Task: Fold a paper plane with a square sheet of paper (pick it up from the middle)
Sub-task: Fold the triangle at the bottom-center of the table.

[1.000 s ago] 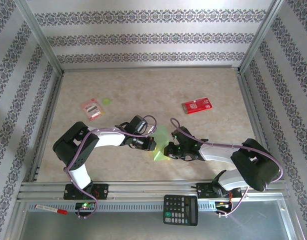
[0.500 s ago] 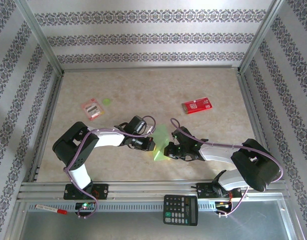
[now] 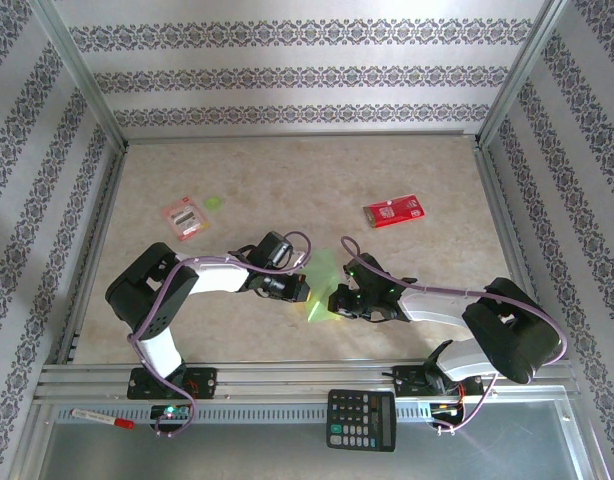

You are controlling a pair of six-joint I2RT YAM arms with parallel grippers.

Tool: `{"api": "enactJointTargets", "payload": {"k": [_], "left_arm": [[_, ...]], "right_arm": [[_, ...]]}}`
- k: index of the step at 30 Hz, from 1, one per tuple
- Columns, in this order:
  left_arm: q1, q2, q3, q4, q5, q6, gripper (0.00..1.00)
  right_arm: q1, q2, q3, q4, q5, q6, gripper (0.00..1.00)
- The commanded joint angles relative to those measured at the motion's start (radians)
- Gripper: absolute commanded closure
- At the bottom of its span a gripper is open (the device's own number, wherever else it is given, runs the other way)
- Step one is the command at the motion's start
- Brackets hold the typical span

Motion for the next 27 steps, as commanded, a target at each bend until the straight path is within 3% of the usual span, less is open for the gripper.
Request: {"api": "enactJointTargets", "payload": {"k": [1,27], "left_arm": [[0.012,0.025,0.003,-0.023,-0.007,0.014,1.00],[0.011,-0.038,0.004,0.030,0.051,-0.036,1.00]], "right_arm": [[-0.010,-0.008,-0.001,-0.054,0.022,-0.022,0.92],[-0.018,-0.014,-0.006,-0.066,0.024,-0.029,0.92]]}}
